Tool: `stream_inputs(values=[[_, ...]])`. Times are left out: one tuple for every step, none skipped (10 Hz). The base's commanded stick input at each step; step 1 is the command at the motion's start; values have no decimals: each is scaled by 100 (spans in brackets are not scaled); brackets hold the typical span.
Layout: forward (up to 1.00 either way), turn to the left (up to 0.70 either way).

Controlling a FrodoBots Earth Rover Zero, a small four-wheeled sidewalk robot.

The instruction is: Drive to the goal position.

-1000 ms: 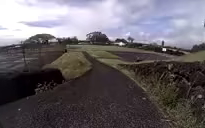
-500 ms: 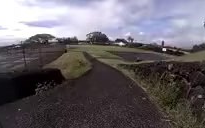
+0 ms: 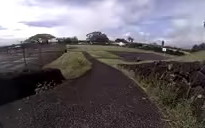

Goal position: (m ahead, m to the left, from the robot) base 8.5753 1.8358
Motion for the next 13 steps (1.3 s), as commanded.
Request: stream_inputs(values=[[50, 0], [50, 0], [50, 0], [50, 0], [50, 0], [50, 0], [50, 0], [50, 0], [50, 0], [50, 0], [50, 0], [50, 0], [50, 0]])
